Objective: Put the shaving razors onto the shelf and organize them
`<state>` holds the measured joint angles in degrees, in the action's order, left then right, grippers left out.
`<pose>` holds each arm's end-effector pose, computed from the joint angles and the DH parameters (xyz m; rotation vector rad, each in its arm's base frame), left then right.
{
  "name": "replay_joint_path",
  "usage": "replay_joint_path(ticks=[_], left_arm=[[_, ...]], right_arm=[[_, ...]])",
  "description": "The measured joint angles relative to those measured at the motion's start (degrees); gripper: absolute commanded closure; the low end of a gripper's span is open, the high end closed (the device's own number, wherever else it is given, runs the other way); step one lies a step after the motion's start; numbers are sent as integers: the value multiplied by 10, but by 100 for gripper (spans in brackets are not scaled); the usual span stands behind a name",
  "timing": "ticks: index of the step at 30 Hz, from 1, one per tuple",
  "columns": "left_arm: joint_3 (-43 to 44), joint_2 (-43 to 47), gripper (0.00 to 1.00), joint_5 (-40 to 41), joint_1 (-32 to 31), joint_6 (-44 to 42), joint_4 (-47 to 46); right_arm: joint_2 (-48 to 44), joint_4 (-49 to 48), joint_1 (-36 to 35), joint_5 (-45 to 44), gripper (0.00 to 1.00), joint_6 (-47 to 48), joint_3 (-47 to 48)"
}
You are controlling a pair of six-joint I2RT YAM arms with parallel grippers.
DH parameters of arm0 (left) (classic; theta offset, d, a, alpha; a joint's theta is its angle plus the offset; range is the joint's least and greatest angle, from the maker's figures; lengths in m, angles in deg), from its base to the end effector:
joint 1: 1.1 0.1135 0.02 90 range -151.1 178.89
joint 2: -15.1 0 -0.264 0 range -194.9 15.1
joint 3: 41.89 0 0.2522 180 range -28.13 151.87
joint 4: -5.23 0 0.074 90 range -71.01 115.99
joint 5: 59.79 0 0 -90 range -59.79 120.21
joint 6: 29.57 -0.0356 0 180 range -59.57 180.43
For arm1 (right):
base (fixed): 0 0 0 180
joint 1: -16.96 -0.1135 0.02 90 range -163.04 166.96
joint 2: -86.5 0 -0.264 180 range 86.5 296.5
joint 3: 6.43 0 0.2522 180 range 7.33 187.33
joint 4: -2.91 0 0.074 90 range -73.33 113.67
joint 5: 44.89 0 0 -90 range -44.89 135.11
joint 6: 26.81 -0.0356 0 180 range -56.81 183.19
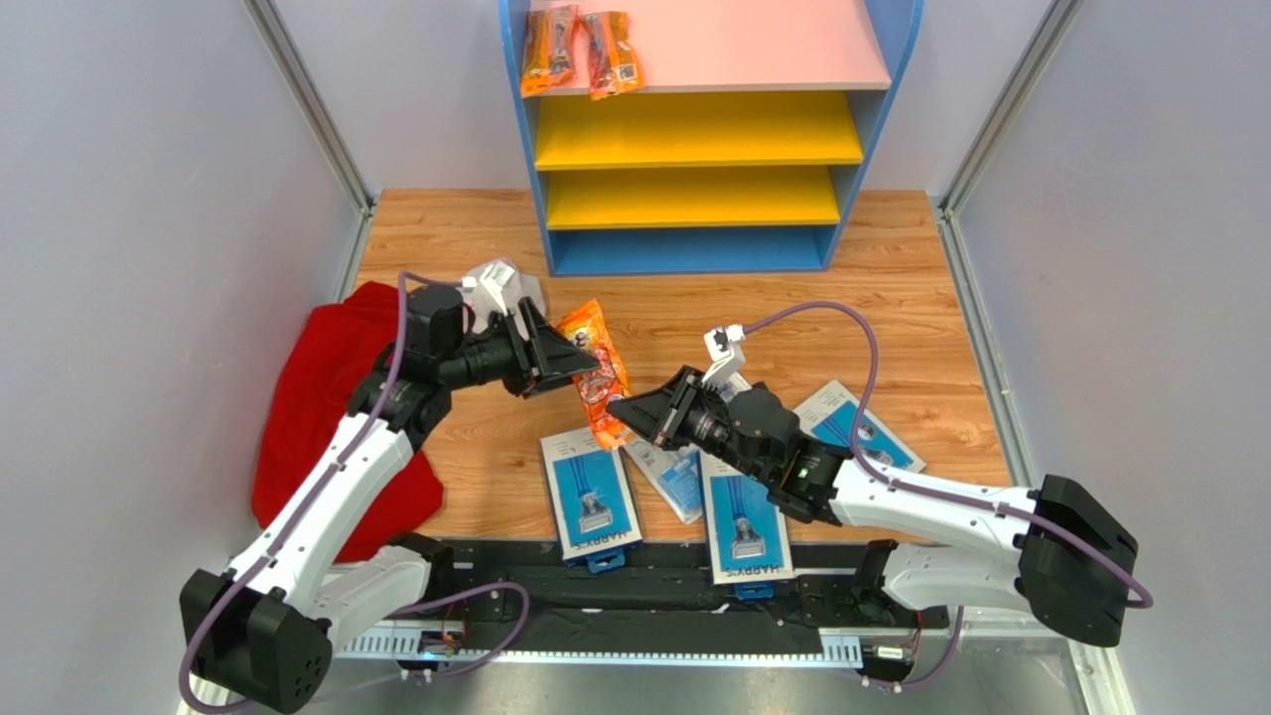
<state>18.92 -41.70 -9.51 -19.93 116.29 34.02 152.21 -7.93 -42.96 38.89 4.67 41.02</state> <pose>0.2000 -0.0922 0.3095 -0.2146 2.2275 -1.4723 0.1333 0.2225 0.2610 0.0683 1.9239 1.3974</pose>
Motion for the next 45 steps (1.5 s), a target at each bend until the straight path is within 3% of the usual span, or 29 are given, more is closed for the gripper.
replay_joint_path(ticks=[8,19,28,37,45], left_arm=[[106,3,31,78,0,-117,153],[113,62,31,183,0,-202,278],[51,75,32,209,0,-226,304],[40,74,32,208,0,-236,304],[29,75,32,207,0,-241,303]], right_arm=[[-46,46,0,-20,100,0,0],[-95,195,9,-63,100,27,39],[-64,323,114,-6,100,117,267],[128,443,174,128,100,201,564],[236,545,193,164,100,225,732]])
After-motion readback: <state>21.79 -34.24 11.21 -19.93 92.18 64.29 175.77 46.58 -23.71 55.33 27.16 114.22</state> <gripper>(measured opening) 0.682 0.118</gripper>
